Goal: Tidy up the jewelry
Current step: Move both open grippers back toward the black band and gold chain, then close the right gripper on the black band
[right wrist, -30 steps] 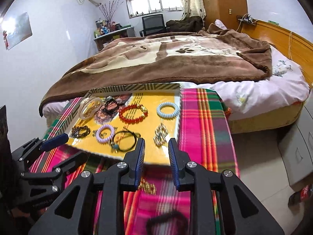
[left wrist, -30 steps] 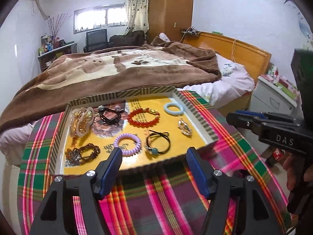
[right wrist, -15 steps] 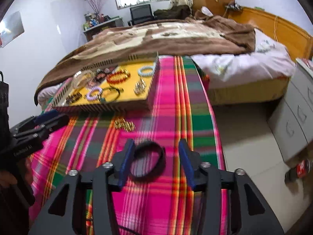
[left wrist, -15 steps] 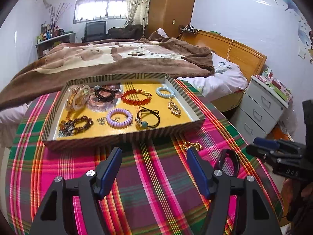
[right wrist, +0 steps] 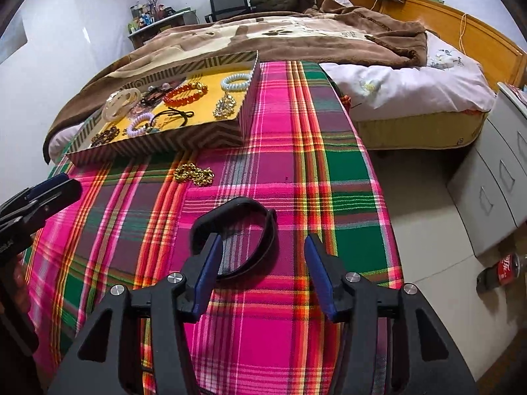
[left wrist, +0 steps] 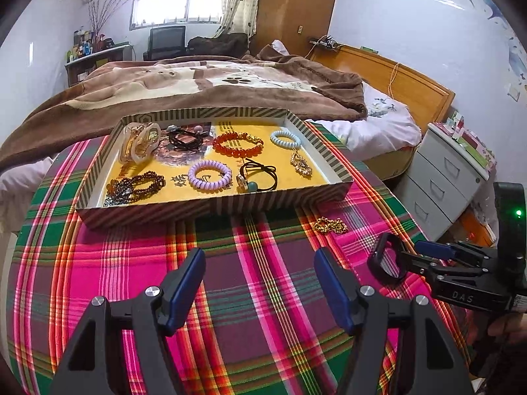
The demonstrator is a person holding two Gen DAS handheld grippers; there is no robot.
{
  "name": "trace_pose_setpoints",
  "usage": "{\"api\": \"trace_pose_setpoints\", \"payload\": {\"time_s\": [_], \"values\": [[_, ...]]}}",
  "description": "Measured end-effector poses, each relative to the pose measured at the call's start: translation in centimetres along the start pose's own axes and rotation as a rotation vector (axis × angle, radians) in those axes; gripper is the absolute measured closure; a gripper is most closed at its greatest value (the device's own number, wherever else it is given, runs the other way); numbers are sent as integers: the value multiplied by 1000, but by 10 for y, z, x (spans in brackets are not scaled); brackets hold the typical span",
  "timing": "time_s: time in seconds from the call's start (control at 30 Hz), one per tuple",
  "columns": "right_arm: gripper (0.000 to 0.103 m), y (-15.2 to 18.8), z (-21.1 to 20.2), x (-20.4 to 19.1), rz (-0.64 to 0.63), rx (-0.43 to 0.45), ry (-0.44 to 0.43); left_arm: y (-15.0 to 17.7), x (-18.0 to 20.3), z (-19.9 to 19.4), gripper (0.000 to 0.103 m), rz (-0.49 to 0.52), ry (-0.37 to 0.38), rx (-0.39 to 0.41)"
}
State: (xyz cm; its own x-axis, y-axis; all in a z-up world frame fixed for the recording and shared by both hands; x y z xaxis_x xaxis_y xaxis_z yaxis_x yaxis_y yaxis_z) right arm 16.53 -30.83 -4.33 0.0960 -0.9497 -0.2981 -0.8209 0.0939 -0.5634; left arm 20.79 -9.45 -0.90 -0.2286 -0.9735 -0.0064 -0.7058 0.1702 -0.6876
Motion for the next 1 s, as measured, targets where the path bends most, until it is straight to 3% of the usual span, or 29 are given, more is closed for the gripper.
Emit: {"api": "trace_pose_setpoints", "payload": {"time_s": [0.2,0.33,0.43,0.57,1.0], "values": [[52,0,12,0,7,-25,30,1,2,4,35,2,7,-12],[76,3,11,-3,-5,-13,19,0,6,9,35,11,5,-24],[77,4,11,-4,-9,-12,18,-1,10,12,35,16,8,-28],[92,3,9,0,3,-2,-5,-2,19,16,35,38,7,-35],[93,8,-18,23,54,71,-38,-13,62,50,35,123,52,-78]]}}
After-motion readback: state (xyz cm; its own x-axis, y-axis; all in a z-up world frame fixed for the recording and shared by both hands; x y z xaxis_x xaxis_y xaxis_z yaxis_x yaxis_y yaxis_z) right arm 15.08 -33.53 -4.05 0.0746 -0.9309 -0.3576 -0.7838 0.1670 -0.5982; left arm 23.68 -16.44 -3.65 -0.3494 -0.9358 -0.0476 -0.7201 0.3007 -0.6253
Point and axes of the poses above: each gripper's, at about its wrist camera, not at the fingertips, and z roughly the way its jaws point, x to its right, y to its underside, the point moved 1 cm from there along z, roughly the way its jaws point, and after that the axes turned 13 degrees about -y, right-handed, at the moved point
